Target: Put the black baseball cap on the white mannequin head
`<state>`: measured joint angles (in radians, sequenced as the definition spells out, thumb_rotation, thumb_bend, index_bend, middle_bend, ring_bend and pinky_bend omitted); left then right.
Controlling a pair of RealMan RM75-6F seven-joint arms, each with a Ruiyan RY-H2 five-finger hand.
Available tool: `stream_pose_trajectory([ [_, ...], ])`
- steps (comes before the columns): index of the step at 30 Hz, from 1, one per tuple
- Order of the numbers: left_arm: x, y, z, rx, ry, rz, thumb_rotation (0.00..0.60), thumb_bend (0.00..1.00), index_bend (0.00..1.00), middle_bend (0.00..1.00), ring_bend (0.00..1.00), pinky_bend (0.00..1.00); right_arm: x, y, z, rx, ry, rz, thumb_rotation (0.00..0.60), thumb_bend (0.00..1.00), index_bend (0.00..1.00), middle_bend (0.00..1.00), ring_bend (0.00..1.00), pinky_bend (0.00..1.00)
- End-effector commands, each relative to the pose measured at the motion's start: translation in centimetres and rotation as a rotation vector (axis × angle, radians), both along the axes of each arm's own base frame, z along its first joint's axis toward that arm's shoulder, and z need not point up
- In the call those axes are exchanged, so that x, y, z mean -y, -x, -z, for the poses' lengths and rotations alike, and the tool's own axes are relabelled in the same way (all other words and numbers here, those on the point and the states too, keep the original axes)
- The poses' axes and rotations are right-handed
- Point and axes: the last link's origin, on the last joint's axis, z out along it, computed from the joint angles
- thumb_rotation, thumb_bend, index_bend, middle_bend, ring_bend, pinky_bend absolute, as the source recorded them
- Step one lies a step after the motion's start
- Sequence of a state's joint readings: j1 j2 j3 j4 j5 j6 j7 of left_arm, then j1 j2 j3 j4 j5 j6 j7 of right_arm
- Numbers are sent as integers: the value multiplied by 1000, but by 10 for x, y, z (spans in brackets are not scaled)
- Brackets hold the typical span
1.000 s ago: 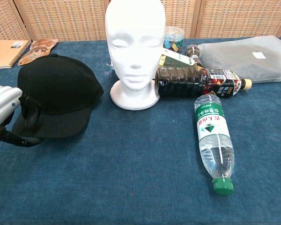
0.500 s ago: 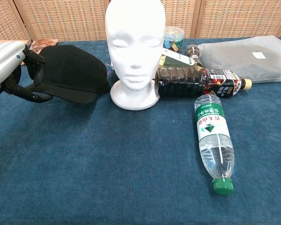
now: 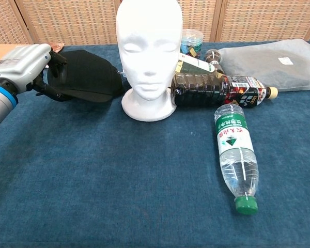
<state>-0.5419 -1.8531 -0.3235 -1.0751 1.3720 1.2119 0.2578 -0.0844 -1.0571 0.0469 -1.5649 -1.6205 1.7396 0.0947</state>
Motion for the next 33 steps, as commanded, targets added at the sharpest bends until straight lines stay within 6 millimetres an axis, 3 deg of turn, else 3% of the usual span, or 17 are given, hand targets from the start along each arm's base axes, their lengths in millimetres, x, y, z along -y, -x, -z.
stream_pose_trajectory([
  [1,-8,-2,6,15,9,-7,600,142,635,520,380,555,0,-1,-1,-1,3,1,600,158,366,424,415,425],
  [5,-13,2,9,10,25,-5,600,206,616,482,355,513,0,-2,-1,-3,5,-2,600,157,366,424,415,425],
  [9,-19,9,9,5,76,3,600,381,612,415,304,496,0,-3,-2,-3,9,-9,600,158,366,424,415,427],
  [13,-22,11,5,26,65,4,600,483,611,395,283,552,0,-4,-1,-3,4,-14,600,158,366,424,416,429],
  [19,-24,16,-2,31,30,13,600,505,645,442,406,713,0,-5,-1,-2,4,-17,600,159,366,424,418,431],
  [26,-23,21,-23,49,-17,68,600,503,747,510,465,750,0,-5,0,2,3,-22,600,157,366,424,418,432],
  [33,-26,17,-69,-60,-115,223,600,500,794,534,483,763,0,-5,0,5,1,-28,600,158,366,424,419,433],
])
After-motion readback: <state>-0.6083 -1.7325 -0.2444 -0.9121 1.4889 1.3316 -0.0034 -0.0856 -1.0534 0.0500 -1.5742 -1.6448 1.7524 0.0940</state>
